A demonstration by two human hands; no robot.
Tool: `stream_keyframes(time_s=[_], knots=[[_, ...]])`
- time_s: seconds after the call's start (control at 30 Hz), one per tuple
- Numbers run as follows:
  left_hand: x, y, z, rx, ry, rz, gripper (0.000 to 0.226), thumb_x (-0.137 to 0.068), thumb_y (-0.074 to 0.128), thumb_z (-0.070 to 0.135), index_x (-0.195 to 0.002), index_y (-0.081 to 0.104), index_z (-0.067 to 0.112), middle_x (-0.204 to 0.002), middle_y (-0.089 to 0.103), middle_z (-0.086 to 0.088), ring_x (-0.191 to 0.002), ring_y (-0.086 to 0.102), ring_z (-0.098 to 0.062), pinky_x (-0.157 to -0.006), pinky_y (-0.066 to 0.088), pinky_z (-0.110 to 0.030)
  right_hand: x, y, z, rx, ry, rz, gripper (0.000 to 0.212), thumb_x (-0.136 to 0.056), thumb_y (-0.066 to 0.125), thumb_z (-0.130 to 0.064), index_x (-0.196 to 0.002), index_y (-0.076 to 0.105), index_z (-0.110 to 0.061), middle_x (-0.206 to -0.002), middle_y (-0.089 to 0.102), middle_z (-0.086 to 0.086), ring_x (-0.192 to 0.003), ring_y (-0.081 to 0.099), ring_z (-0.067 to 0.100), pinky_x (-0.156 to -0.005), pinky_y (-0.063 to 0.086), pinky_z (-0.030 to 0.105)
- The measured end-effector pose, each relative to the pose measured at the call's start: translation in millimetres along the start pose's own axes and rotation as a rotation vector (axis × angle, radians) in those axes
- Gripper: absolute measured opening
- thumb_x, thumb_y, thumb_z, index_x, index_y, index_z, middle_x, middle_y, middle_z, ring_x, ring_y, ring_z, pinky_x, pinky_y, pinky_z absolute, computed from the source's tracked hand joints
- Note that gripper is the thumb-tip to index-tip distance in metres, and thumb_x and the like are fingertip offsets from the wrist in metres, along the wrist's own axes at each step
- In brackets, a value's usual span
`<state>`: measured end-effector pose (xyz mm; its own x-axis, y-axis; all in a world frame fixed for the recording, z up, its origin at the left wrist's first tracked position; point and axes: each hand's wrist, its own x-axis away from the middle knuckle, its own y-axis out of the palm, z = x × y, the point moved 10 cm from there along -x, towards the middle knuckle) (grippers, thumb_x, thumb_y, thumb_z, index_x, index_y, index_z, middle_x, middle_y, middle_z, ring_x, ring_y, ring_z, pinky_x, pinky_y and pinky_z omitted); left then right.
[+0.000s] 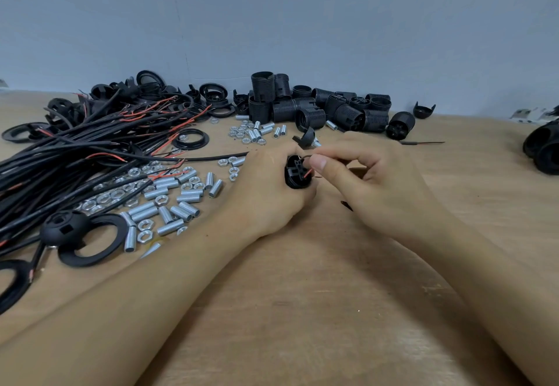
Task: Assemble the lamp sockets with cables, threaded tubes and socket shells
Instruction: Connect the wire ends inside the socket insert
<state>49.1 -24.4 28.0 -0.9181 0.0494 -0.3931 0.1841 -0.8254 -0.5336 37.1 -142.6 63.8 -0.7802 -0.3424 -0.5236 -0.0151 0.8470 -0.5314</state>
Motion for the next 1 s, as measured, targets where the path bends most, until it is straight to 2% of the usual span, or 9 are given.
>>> stream_keyframes(time_s=[0.1, 0.23, 0.3, 0.37, 0.5, 0.63, 0.7, 0.83, 1.0], knots=[[0.3, 1.5, 2.3, -0.037, 0.022, 0.0, 0.018, -0.08, 0.074, 0.01, -0.097, 0.07, 0.015, -0.086, 0.069, 0.002, -0.081, 0.063, -0.014, -0.072, 0.049, -0.035, 0.3, 2.1, 0.1, 0.033, 0.003, -0.029, 0.024, -0.091, 0.067, -0.012, -0.082, 0.072, -0.033, -0.078, 0.067, -0.001, -0.078, 0.06, 0.013, -0.066, 0.043, 0.022], [0.5, 3.8, 8.3, -0.085, 0.073, -0.024, 0.017, -0.081, 0.074, 0.009, -0.097, 0.07, 0.013, -0.088, 0.066, 0.0, -0.084, 0.061, -0.019, -0.075, 0.049, -0.041, 0.5, 3.7, 14.2, -0.041, 0.126, -0.046, 0.023, -0.088, 0.068, -0.011, -0.073, 0.076, -0.026, -0.077, 0.071, -0.005, -0.077, 0.064, 0.01, -0.068, 0.047, 0.025], [0.5, 4.4, 10.0, -0.113, 0.09, -0.037, 0.016, -0.08, 0.074, 0.009, -0.095, 0.069, 0.013, -0.088, 0.066, -0.001, -0.084, 0.06, -0.02, -0.075, 0.048, -0.044, 0.8, 5.0, 15.6, -0.054, 0.146, -0.042, 0.029, -0.087, 0.068, -0.01, -0.068, 0.074, -0.031, -0.075, 0.071, -0.009, -0.068, 0.061, -0.001, -0.059, 0.043, 0.012], [0.0, 4.7, 10.5, -0.146, 0.108, -0.043, 0.016, -0.08, 0.073, 0.007, -0.093, 0.068, 0.014, -0.087, 0.065, 0.0, -0.083, 0.06, -0.02, -0.074, 0.048, -0.044, 1.9, 7.1, 16.4, -0.022, 0.152, -0.044, 0.028, -0.087, 0.066, -0.011, -0.066, 0.074, -0.027, -0.073, 0.07, -0.002, -0.055, 0.052, -0.003, -0.053, 0.038, 0.009], [-0.8, 3.6, 13.4, -0.226, 0.158, -0.035, 0.015, -0.08, 0.07, 0.007, -0.092, 0.066, 0.015, -0.088, 0.063, 0.001, -0.084, 0.058, -0.02, -0.074, 0.047, -0.043, 2.8, 9.1, 16.4, 0.021, 0.143, -0.061, 0.022, -0.09, 0.065, -0.016, -0.072, 0.074, -0.023, -0.072, 0.068, 0.006, -0.052, 0.049, 0.006, -0.051, 0.036, 0.016], [-0.3, 5.3, 17.1, -0.263, 0.19, -0.044, 0.017, -0.081, 0.07, 0.007, -0.094, 0.064, 0.015, -0.089, 0.061, 0.002, -0.083, 0.057, -0.019, -0.072, 0.047, -0.039, 0.7, 7.1, 17.5, -0.004, 0.117, -0.079, 0.02, -0.092, 0.065, -0.017, -0.074, 0.075, -0.015, -0.072, 0.069, 0.01, -0.07, 0.058, 0.025, -0.06, 0.041, 0.028], [0.3, 5.3, 18.1, -0.261, 0.196, -0.049, 0.019, -0.08, 0.071, 0.008, -0.093, 0.063, 0.019, -0.088, 0.061, 0.003, -0.083, 0.056, -0.018, -0.07, 0.046, -0.036, 0.8, 8.4, 16.1, 0.012, 0.092, -0.103, 0.021, -0.093, 0.064, -0.017, -0.075, 0.074, -0.012, -0.071, 0.067, 0.011, -0.067, 0.057, 0.024, -0.061, 0.041, 0.029], [0.9, 6.9, 20.0, -0.267, 0.205, -0.059, 0.017, -0.08, 0.069, 0.008, -0.094, 0.066, 0.015, -0.085, 0.063, 0.003, -0.081, 0.057, -0.018, -0.068, 0.043, -0.032, 1.9, 10.0, 1.9, 0.062, -0.04, -0.115, 0.019, -0.093, 0.061, -0.011, -0.079, 0.071, -0.002, -0.065, 0.06, 0.009, -0.066, 0.051, 0.019, -0.058, 0.036, 0.021], [0.8, 13.3, 18.7, -0.253, 0.18, -0.104, 0.015, -0.08, 0.064, 0.008, -0.094, 0.066, 0.009, -0.089, 0.066, -0.005, -0.088, 0.06, -0.026, -0.076, 0.047, -0.045, 3.3, 16.5, -14.0, 0.187, -0.166, -0.157, 0.018, -0.091, 0.056, -0.014, -0.077, 0.065, -0.007, -0.065, 0.058, 0.005, -0.066, 0.049, 0.019, -0.061, 0.039, 0.028]])
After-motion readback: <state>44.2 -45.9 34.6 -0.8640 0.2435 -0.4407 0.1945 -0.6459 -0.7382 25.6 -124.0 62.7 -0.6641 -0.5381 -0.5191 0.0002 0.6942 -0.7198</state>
